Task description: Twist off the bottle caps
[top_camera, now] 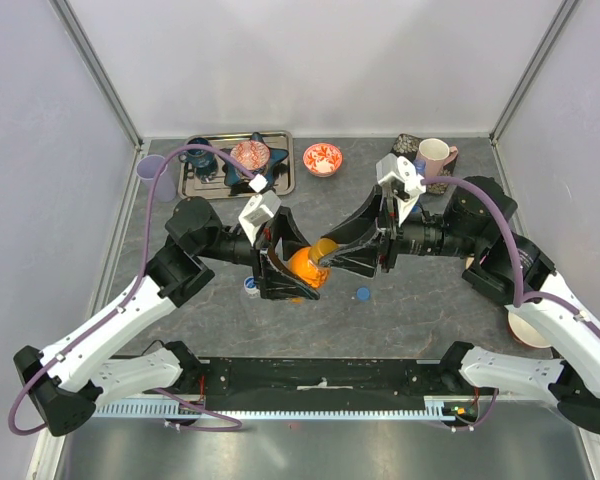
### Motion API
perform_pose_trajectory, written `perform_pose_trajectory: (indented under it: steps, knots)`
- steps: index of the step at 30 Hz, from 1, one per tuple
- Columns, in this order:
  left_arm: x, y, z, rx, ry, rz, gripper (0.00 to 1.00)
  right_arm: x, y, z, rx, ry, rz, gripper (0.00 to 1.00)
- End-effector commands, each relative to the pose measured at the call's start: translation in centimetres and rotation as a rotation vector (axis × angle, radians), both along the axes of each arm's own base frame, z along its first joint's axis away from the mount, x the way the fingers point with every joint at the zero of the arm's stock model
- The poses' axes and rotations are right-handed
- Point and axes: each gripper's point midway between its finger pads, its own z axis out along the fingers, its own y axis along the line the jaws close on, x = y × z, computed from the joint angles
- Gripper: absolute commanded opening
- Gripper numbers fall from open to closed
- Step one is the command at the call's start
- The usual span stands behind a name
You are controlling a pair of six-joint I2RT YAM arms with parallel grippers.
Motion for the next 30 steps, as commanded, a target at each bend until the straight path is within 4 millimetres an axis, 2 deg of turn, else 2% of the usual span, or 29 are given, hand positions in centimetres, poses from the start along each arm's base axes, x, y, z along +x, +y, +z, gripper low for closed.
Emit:
perform_pose_trajectory:
  steps: [1,10,12,15,18,20,21,23,24,25,27,28,29,30]
  knots:
    - [0.5,0.2,1.4,-0.045,-0.099,0.052,0.29,0.7,-0.2,0.9,0.014,0.038,-0.06,0.5]
    - [0.8,0.2,1.1,-0.039,-0.111,0.071,0.29,1.1,-0.3,1.3,0.018,0.05,-0.092,0.75]
    - [0.8,0.2,1.1,-0.037,-0.111,0.071,0.29,1.3,-0.4,1.5,0.022,0.049,-0.104,0.78]
    - [1.1,0.2,0.8,-0.028,-0.106,0.092,0.29,2.4,-0.7,2.1,0.038,0.058,-0.178,0.89]
    - [2.2,0.1,0.7,-0.025,-0.111,0.159,0.29,4.1,-1.4,4.1,0.082,0.088,-0.294,0.97]
    - [3.3,0.1,0.7,-0.024,-0.121,0.23,0.29,5.4,-1.5,4.4,0.088,0.14,-0.364,0.98]
    - [3.7,0.1,0.7,-0.02,-0.123,0.254,0.29,5.5,-1.8,5.4,0.11,0.151,-0.38,0.98]
    - [5.0,0.2,0.7,-0.017,-0.136,0.336,0.29,6.4,-1.7,5.5,0.119,0.206,-0.427,0.98]
    - [5.5,0.2,0.6,-0.013,-0.14,0.365,0.29,6.5,-1.9,6.1,0.136,0.218,-0.44,0.98]
    - [6.7,0.3,0.6,-0.006,-0.16,0.439,0.29,6.8,-1.9,6.0,0.133,0.243,-0.462,0.98]
    - [7.3,0.2,0.6,-0.001,-0.185,0.499,0.29,7.9,-1.9,6.1,0.141,0.299,-0.516,0.98]
    - [8.7,0.5,0.4,0.014,-0.209,0.592,0.3,8.3,-1.9,5.3,0.114,0.335,-0.543,0.98]
    - [8.5,0.3,0.4,0.015,-0.222,0.612,0.3,9.0,-1.4,4.5,0.093,0.371,-0.567,0.98]
    - [8.9,0.3,0.3,0.021,-0.236,0.648,0.3,9.4,-1.5,4.4,0.09,0.385,-0.59,0.98]
